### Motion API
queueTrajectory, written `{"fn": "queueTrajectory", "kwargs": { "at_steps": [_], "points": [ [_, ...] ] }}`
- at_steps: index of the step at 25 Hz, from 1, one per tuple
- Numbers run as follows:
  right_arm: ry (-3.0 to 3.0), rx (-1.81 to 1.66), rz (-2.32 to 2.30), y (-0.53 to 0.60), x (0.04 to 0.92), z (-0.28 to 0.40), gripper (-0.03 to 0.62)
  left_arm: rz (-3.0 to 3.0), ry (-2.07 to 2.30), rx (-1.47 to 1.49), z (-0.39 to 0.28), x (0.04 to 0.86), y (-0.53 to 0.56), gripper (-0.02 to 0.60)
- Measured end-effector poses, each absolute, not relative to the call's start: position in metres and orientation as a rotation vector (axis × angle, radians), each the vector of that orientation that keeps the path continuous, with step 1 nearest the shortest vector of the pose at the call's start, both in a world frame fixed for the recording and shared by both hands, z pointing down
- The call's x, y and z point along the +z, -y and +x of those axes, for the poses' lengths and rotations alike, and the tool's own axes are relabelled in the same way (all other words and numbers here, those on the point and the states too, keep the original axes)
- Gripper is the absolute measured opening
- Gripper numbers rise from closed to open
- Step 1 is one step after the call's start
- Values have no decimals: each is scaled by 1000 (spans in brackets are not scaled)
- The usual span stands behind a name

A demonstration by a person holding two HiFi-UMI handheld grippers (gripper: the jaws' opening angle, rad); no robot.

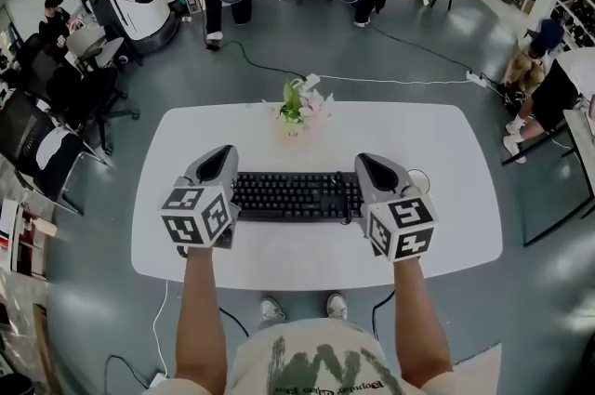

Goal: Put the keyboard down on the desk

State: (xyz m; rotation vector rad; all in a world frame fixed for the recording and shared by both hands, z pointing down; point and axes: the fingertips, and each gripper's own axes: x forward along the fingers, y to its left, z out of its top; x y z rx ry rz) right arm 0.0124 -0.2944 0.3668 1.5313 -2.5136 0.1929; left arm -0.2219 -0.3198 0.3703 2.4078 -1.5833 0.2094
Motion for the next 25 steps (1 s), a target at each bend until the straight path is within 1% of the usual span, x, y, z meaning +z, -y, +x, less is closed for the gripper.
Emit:
{"fn": "queueTrajectory", "kwargs": {
  "at_steps": [1, 6, 25],
  "points": [
    [2511, 192, 1532, 294, 367, 13, -3, 2417, 1588, 219, -221, 371, 319, 5],
    [2503, 185, 1548, 294, 368, 15, -3, 2431, 1573, 281, -213, 380, 314, 5],
    [2494, 177, 1564, 293, 368, 18, -2, 2430, 1553, 263, -205, 385, 312, 5]
  ]
}}
